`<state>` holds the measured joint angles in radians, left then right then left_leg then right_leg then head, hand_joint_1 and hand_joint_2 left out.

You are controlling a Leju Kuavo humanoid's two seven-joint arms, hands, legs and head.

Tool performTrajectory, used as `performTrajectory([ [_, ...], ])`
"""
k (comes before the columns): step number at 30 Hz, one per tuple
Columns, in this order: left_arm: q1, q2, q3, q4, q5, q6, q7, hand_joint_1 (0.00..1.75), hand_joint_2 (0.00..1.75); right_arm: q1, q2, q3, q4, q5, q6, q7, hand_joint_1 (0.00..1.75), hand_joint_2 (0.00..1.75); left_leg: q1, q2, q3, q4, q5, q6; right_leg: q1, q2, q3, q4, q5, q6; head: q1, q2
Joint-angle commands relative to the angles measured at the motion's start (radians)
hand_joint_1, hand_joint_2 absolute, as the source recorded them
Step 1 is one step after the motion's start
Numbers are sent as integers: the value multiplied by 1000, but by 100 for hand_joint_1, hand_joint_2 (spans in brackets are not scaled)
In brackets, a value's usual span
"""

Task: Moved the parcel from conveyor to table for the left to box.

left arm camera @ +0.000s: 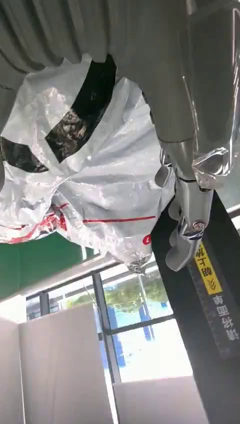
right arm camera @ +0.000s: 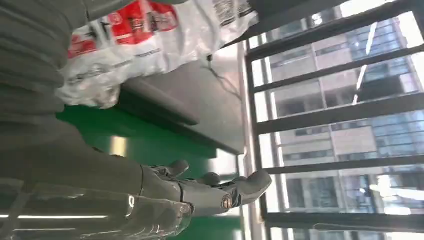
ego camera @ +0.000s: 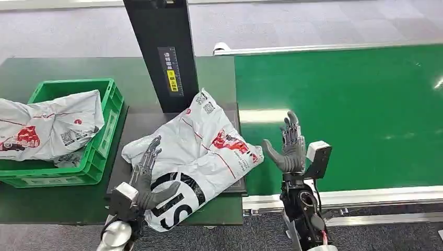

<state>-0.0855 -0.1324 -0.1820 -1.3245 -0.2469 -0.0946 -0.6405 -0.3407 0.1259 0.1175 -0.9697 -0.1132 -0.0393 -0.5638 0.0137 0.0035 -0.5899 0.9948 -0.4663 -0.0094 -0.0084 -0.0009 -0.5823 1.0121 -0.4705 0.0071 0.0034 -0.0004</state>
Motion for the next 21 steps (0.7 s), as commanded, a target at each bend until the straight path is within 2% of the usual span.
performTrajectory([
  [1, -92, 2, -148, 174, -208, 10, 93, 0, 175, 66, 21, -43, -74, 145, -11, 84, 0, 175, -1, -4, 1, -1, 1, 0, 0, -4, 2, -1, 0, 0, 0, 0],
  [5, -137, 6, -204, 259, -282, -29, 149, 0, 175, 51, 31, -30, -61, 227, -11, 131, 0, 175, -1, -4, 2, -2, 1, 1, 0, -3, 3, -2, 0, 0, 0, 0],
  [11, -139, 8, -229, 327, -349, -76, 229, 0, 175, 38, 38, -57, -10, 284, -13, 129, 0, 175, 0, -1, 3, -2, 1, 1, 0, -1, 3, -2, 0, 0, 0, 0],
  [17, -141, 8, -201, 476, -482, -29, 418, 0, 175, 88, 40, -97, -45, 309, 7, 135, 0, 175, -1, -1, 5, -4, 1, 1, -1, -1, 5, -4, 0, 0, 0, 0],
  [21, -127, -3, -159, 467, -534, -22, 442, 0, 175, 123, 48, -121, -79, 318, -10, 123, 0, 175, -1, -1, 10, -4, 0, 1, -1, 1, 10, -4, 0, 0, 0, 0],
])
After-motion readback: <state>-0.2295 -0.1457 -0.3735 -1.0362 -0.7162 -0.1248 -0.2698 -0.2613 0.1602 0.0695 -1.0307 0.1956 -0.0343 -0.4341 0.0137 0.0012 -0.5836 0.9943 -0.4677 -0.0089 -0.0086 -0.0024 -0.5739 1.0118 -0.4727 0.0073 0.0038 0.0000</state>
